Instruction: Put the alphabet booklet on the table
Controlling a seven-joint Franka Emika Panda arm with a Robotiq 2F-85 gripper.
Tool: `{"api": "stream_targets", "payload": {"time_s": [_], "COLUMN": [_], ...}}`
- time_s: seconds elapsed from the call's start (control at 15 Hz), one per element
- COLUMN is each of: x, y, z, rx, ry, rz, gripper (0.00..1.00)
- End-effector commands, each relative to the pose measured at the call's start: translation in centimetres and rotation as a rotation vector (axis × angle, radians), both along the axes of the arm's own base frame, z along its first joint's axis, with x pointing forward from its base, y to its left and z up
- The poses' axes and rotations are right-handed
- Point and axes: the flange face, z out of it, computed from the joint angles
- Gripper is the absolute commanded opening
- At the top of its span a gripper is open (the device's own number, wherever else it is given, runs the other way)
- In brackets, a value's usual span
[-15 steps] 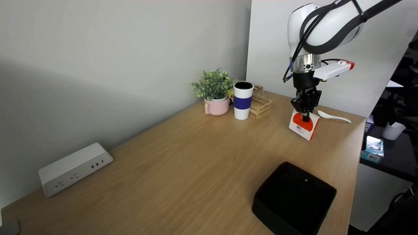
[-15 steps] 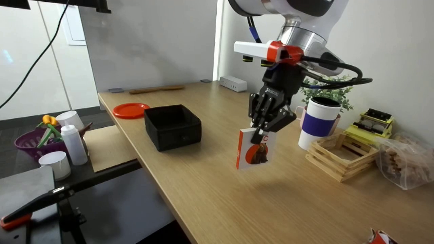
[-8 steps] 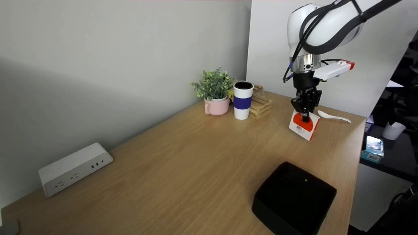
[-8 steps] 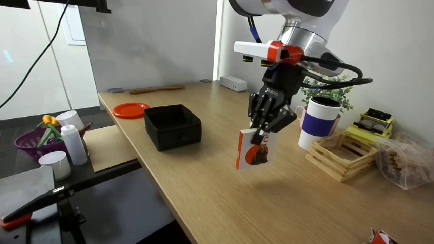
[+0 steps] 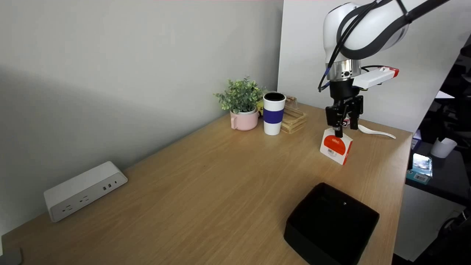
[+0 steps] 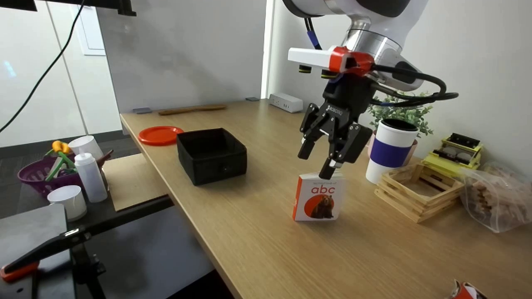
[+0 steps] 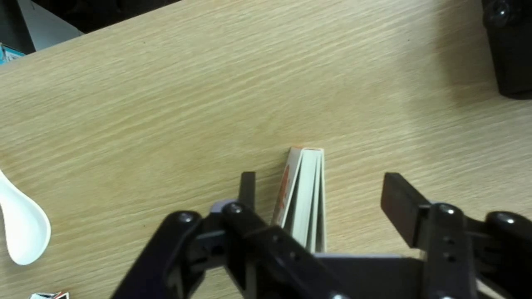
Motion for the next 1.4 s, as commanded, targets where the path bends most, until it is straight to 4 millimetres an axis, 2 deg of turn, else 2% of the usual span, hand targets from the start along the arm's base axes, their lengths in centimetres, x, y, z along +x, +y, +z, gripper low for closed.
{"api": "stream_targets", "payload": {"time_s": [0.0,0.07,0.2,0.47,0.53,0.6,0.67,1.0,1.33], "x": [-0.3,-0.6,-1.7,-5.3,-2.2,-2.9,-3.0,-2.5,-2.4], "y": [0.8,1.2,2.8,6.0,4.8,5.3,5.4,5.0,5.0], "z": [2.6,3.7,7.1,14.5,11.9,13.5,14.2,11.7,11.8], "rx": [0.016,0.015,0.019,0.046,0.019,0.019,0.018,0.02,0.019], "ry": [-0.019,-0.036,-0.091,-0.176,-0.161,-0.177,-0.187,-0.15,-0.152], "rz": [0.027,0.038,0.081,0.186,0.141,0.148,0.148,0.14,0.14], "gripper": [1.0,1.0,1.0,1.0,1.0,1.0,1.0,1.0,1.0]}}
